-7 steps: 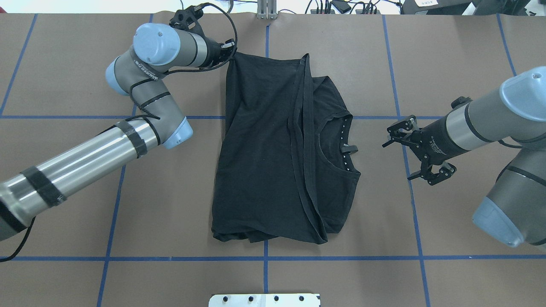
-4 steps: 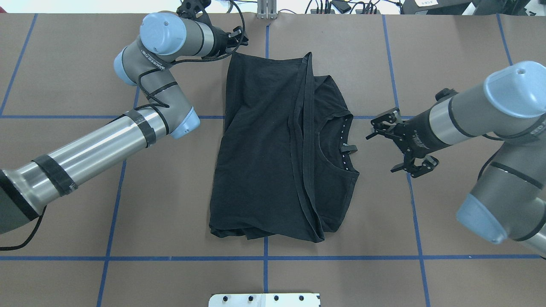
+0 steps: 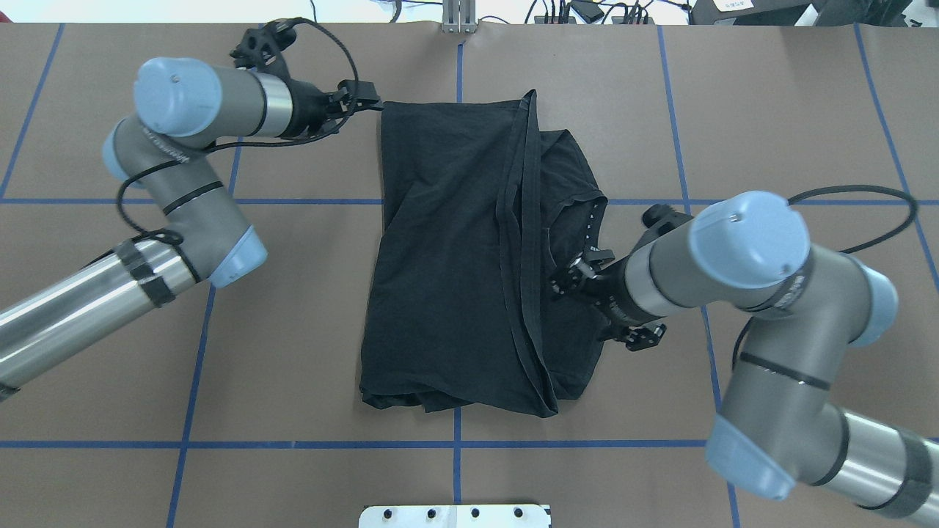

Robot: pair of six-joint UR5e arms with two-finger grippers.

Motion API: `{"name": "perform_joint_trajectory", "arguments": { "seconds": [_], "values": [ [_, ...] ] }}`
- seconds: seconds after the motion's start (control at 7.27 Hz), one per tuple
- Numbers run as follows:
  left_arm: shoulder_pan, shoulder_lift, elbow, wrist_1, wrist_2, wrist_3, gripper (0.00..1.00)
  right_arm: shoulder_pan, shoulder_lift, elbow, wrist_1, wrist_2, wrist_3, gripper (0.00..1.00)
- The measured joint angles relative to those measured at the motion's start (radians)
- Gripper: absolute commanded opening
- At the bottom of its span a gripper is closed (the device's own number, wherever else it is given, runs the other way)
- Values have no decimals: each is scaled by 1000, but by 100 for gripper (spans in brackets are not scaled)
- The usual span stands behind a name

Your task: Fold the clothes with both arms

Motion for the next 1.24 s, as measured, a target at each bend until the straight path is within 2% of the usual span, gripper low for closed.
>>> {"name": "perform_joint_trajectory", "arguments": {
  "seconds": [0.28,0.41,0.83,1.24],
  "values": [
    [0,76,-100,32,-1,-1,100,-91,113,-14,-227,-107,-300,62],
    [0,100,-126,37,-2,-2,100,-135,135,-23,-292,-168,-467,57],
    [0,121,-142,39,-1,-3,100,-204,154,-47,-374,-266,-783,51],
    [3,133,-141,38,0,-8,100,-217,215,-119,-388,-286,-874,51]
  ]
}}
